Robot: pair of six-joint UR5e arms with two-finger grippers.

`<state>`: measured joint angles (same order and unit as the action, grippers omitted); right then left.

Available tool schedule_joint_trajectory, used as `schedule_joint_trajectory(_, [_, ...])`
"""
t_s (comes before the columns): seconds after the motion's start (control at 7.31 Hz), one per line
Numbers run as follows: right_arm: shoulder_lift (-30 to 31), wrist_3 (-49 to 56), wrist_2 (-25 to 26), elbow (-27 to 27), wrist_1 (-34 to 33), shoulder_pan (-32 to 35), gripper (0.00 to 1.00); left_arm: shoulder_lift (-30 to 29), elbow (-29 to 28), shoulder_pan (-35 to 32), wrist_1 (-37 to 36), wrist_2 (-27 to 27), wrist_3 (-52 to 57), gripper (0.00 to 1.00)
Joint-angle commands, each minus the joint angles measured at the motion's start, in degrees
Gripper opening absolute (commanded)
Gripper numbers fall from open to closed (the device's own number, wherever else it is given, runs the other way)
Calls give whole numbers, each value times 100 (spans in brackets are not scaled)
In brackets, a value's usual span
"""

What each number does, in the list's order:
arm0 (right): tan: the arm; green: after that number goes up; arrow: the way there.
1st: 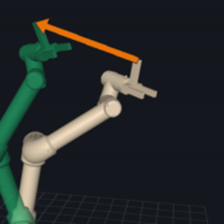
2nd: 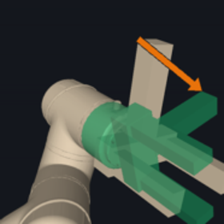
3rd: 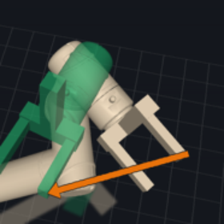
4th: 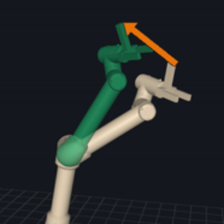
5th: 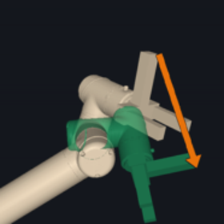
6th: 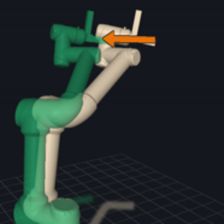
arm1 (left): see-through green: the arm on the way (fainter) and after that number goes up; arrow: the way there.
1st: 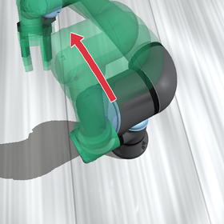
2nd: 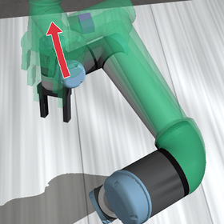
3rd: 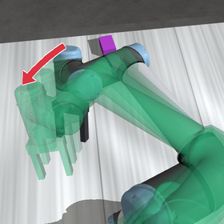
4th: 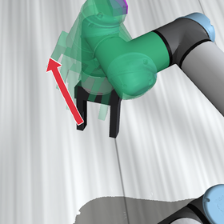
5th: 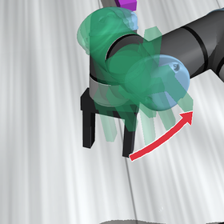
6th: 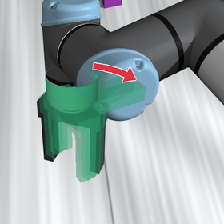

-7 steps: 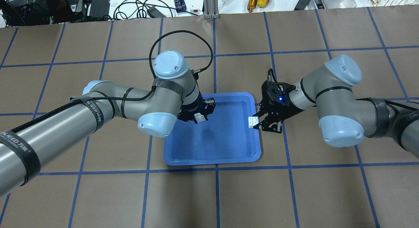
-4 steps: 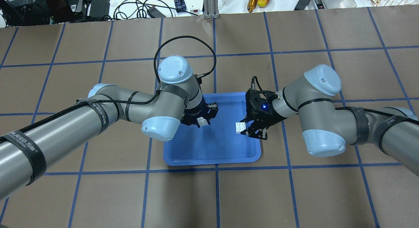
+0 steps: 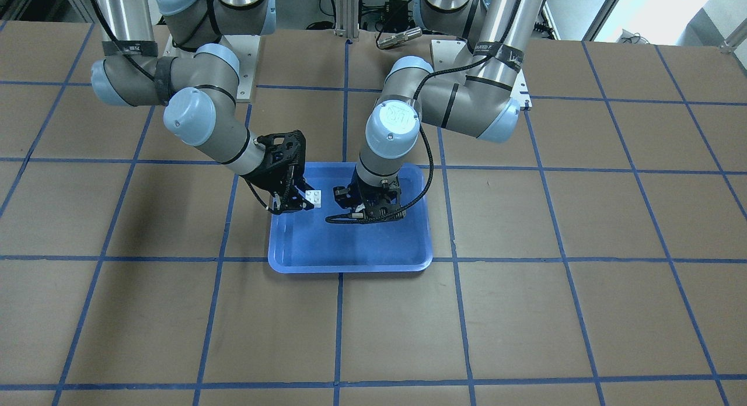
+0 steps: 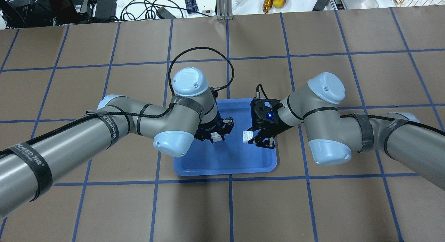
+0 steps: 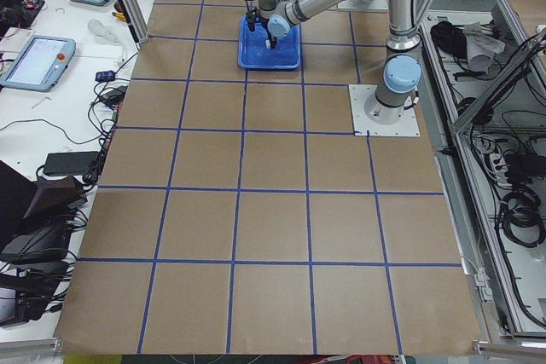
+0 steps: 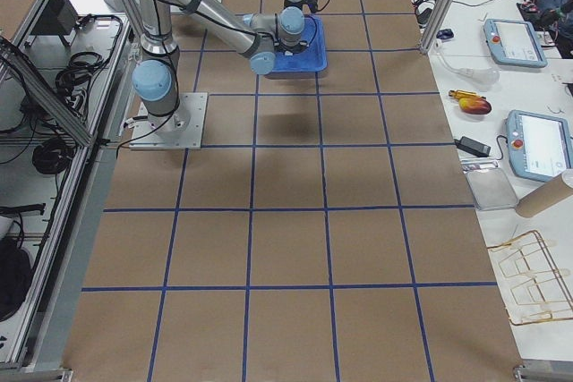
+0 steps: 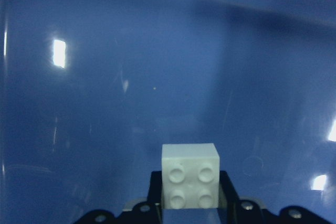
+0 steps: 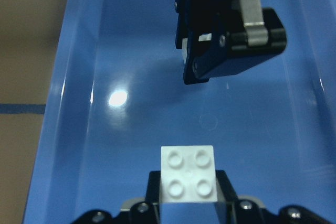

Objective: Assemble white blocks and place on blue tray

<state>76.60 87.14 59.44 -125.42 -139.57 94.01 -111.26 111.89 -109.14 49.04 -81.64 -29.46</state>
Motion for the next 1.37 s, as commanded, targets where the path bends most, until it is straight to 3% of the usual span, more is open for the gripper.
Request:
schedule_joint_trajectory(0.0, [-127, -30, 6, 8, -191, 29, 0, -27, -1, -2, 9, 7, 10, 90])
schedule_joint_trajectory(0.14, [-136, -30, -12, 8, -219, 29, 0, -27, -1, -2, 9, 7, 19, 100])
schedule_joint_trajectory(0.55, [-311, -48, -73, 17, -472, 47, 0, 244, -53, 304, 53, 7, 306, 98])
schedule_joint_trajectory(0.96, [-724, -616, -64, 165, -1176, 441, 0, 394, 25, 868, 202, 77, 1266, 36])
schedule_joint_trajectory(1.23, [-804, -917, -12, 281, -1195, 644, 0, 395, 34, 737, 202, 86, 1180, 19])
